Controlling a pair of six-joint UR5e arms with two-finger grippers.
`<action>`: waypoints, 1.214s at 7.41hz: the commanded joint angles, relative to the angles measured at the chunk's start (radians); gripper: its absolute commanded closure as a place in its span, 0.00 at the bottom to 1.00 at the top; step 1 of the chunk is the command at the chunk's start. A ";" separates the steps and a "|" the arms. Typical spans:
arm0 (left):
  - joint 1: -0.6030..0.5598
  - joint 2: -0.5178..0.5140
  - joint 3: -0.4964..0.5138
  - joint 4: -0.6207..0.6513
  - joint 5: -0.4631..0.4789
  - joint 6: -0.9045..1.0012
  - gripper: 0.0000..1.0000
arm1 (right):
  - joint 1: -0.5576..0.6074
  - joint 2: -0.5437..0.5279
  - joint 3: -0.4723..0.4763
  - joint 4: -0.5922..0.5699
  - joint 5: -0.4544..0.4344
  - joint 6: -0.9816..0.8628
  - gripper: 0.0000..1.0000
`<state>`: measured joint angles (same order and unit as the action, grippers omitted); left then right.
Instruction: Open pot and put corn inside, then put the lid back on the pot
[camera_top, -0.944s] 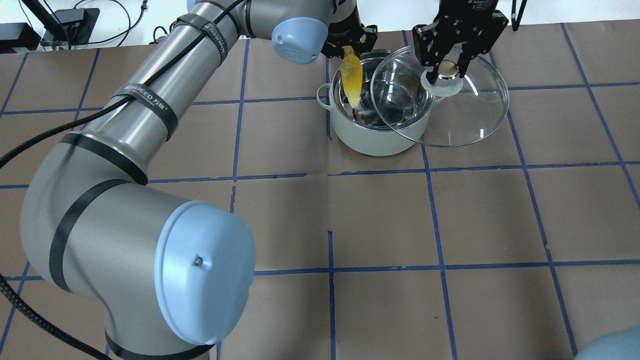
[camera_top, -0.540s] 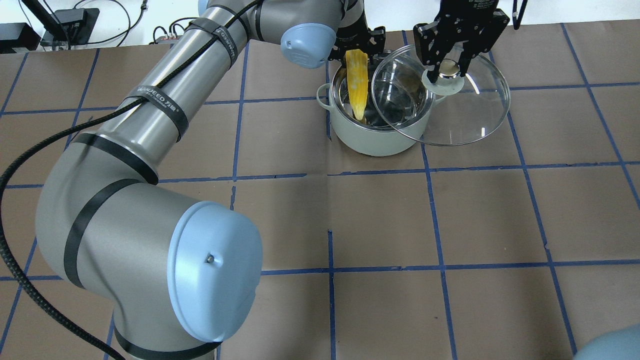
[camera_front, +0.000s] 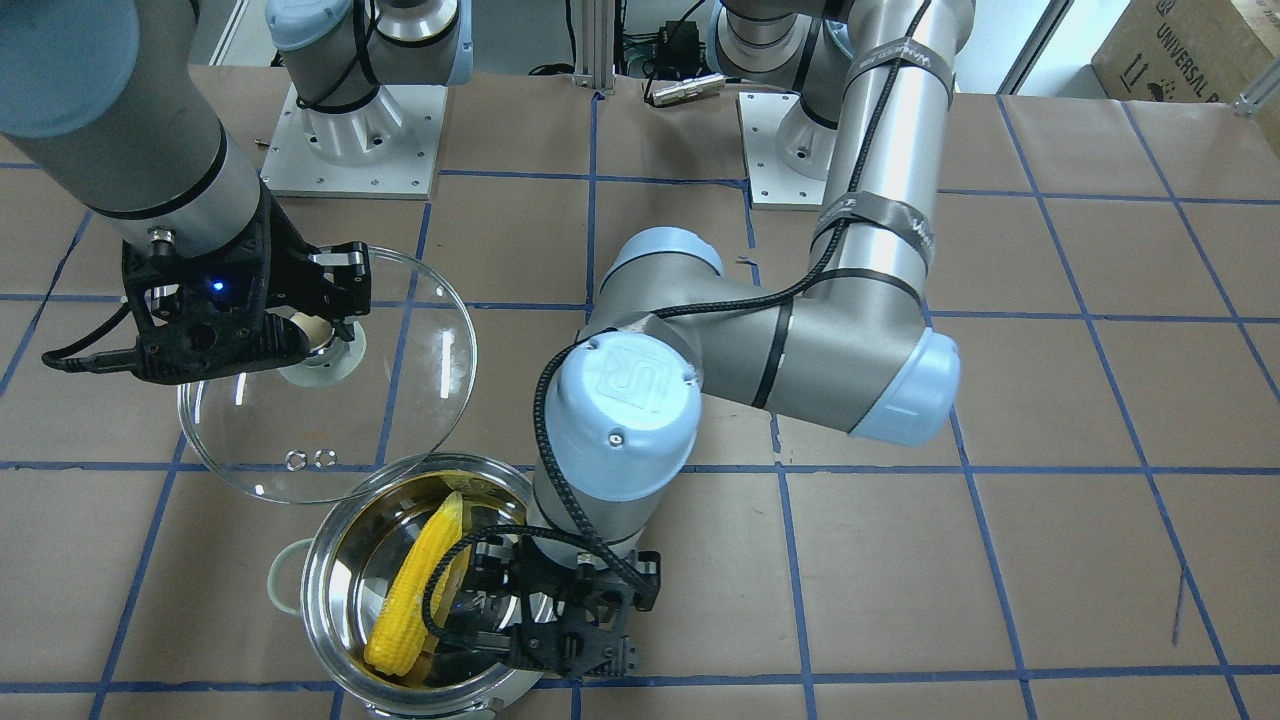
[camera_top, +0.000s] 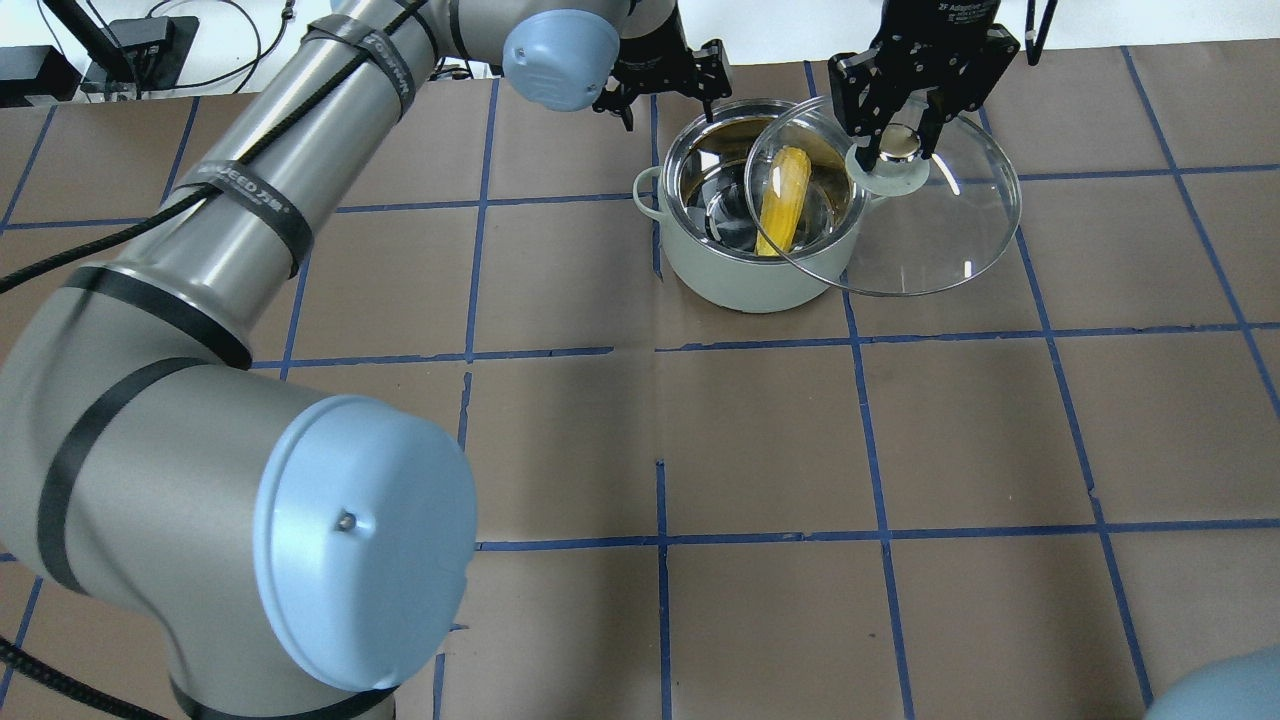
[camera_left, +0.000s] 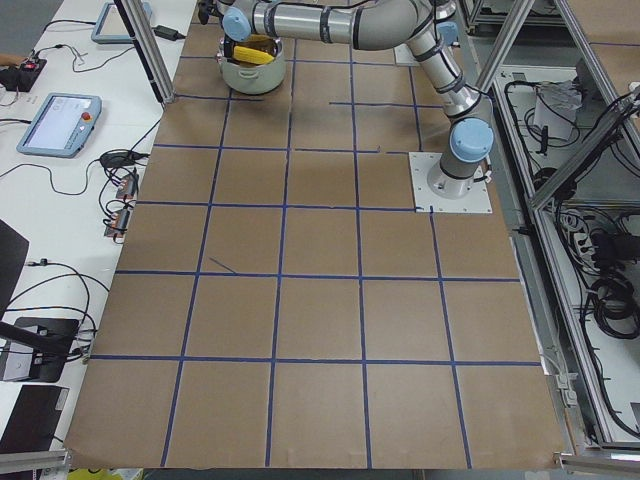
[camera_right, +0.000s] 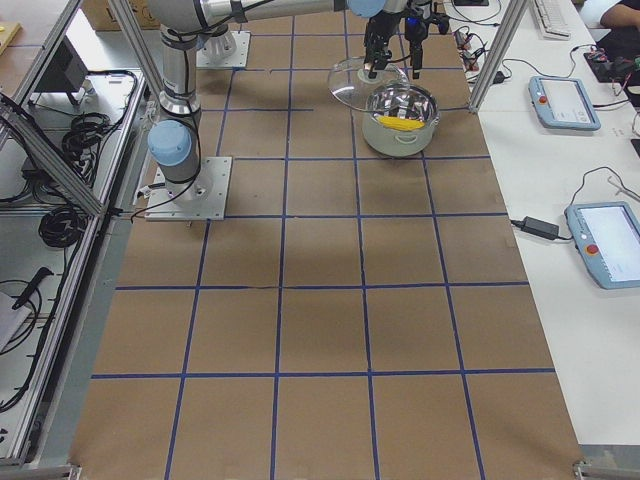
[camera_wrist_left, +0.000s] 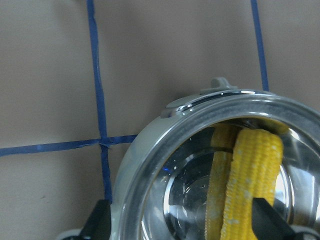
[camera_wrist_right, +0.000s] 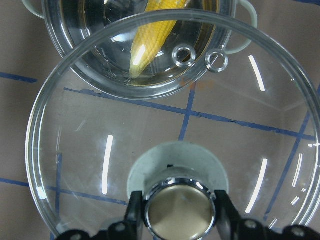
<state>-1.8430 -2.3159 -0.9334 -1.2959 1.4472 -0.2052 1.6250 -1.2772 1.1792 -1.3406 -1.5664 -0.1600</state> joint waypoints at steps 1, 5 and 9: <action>0.104 0.134 -0.130 -0.063 0.019 0.108 0.00 | 0.022 0.015 -0.019 -0.031 0.006 0.049 0.67; 0.237 0.496 -0.485 -0.162 0.153 0.225 0.00 | 0.101 0.218 -0.114 -0.190 0.006 0.071 0.66; 0.347 0.691 -0.507 -0.290 0.159 0.257 0.00 | 0.121 0.375 -0.246 -0.213 0.006 0.068 0.66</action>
<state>-1.5457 -1.6860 -1.4224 -1.5711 1.6187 0.0439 1.7440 -0.9330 0.9592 -1.5519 -1.5597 -0.0903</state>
